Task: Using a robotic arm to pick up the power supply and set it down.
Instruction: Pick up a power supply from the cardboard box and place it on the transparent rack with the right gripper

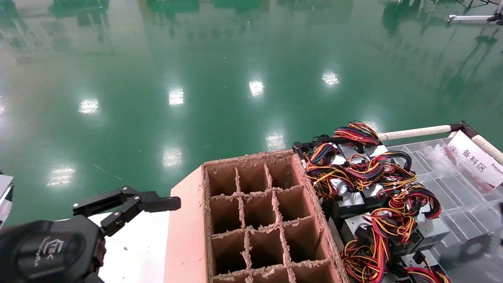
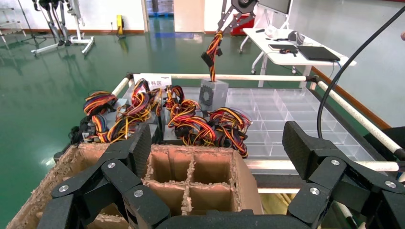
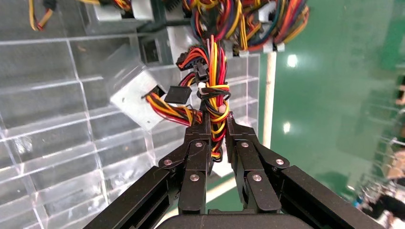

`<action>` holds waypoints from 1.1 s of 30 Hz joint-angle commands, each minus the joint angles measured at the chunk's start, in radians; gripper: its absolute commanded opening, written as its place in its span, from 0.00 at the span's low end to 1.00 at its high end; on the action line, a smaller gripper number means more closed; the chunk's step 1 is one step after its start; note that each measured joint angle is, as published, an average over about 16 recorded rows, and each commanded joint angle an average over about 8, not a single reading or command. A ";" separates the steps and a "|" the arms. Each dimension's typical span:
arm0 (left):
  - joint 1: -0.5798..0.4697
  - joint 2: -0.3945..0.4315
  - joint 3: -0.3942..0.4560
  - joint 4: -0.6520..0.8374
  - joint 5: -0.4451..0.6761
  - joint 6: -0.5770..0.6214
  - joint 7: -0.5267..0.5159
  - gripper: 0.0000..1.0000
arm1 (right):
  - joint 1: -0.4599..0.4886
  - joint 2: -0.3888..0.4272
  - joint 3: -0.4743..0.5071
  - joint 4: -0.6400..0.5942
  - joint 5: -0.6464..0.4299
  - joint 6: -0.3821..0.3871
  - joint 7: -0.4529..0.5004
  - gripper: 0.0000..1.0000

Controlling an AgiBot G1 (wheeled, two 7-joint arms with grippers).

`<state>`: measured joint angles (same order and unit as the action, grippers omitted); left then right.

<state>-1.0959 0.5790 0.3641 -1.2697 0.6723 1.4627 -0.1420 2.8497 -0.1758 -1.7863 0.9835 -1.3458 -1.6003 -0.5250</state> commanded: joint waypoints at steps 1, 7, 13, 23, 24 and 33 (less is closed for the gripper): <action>0.000 0.000 0.000 0.000 0.000 0.000 0.000 1.00 | 0.006 0.018 0.014 0.004 -0.022 0.001 -0.004 0.00; 0.000 0.000 0.000 0.000 0.000 0.000 0.000 1.00 | -0.021 0.015 0.013 0.029 -0.004 0.002 -0.002 0.00; 0.000 0.000 0.000 0.000 0.000 0.000 0.000 1.00 | -0.033 -0.014 -0.020 0.027 0.027 0.002 0.000 0.00; 0.000 0.000 0.000 0.000 0.000 0.000 0.000 1.00 | -0.022 -0.066 -0.088 0.027 0.109 0.001 0.009 0.00; 0.000 0.000 0.000 0.000 0.000 0.000 0.000 1.00 | -0.019 -0.070 -0.094 0.027 0.117 0.001 0.011 0.00; 0.000 0.000 0.000 0.000 0.000 0.000 0.000 1.00 | -0.002 -0.098 -0.150 0.010 0.159 0.000 0.008 0.00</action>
<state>-1.0960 0.5788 0.3645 -1.2697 0.6720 1.4625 -0.1418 2.8465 -0.2740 -1.9379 0.9938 -1.1837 -1.6005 -0.5175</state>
